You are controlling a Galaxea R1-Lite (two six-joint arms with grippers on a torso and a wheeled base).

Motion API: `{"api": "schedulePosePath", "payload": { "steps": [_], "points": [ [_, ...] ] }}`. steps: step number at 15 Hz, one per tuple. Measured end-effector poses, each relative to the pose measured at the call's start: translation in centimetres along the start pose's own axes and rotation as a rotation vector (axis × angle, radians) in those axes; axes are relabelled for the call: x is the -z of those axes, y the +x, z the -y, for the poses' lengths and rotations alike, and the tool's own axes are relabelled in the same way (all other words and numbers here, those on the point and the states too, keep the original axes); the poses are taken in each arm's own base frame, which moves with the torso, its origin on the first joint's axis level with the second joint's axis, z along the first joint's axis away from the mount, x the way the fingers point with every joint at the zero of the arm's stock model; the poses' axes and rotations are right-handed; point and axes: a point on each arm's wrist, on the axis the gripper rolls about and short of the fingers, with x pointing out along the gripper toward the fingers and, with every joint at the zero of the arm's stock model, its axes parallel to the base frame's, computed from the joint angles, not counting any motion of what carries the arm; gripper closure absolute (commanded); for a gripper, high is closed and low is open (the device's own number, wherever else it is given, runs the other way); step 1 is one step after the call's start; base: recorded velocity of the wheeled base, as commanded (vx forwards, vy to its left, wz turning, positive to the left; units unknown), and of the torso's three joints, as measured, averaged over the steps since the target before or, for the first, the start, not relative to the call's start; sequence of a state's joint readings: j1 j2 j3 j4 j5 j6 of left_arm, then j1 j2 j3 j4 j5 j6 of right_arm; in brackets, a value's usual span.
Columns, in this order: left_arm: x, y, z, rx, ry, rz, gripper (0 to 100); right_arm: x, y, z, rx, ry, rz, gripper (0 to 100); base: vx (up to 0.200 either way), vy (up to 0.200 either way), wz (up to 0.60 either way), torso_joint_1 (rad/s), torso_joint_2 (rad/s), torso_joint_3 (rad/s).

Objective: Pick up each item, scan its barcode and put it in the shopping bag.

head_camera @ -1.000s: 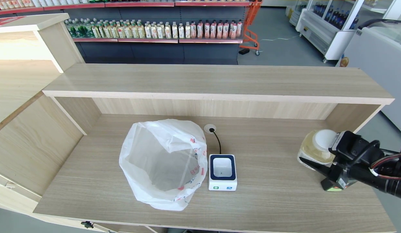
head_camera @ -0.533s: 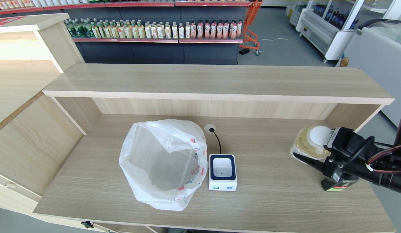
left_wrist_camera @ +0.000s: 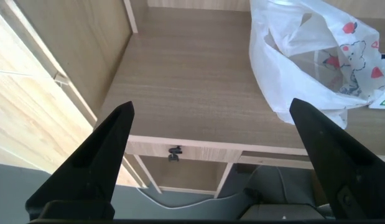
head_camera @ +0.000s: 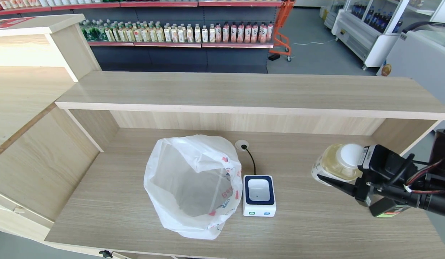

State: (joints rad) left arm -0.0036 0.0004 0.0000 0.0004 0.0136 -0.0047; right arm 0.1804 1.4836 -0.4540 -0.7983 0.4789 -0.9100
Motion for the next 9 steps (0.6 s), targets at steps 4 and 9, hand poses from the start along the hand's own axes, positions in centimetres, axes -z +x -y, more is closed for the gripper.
{"api": "schedulePosePath", "payload": {
  "steps": [4,9],
  "points": [
    [0.0,0.0,0.0,0.0,0.002,0.0,0,0.8,0.8,-0.3,-0.064,0.046,0.025,100,0.0,0.1,0.0,-0.002,0.0,0.002],
    [0.0,0.0,0.0,-0.001,0.002,0.0,0,2.5,2.5,-1.0,-0.163,0.106,0.036,100,0.0,0.0,0.0,0.0,0.0,0.0]
  ]
}}
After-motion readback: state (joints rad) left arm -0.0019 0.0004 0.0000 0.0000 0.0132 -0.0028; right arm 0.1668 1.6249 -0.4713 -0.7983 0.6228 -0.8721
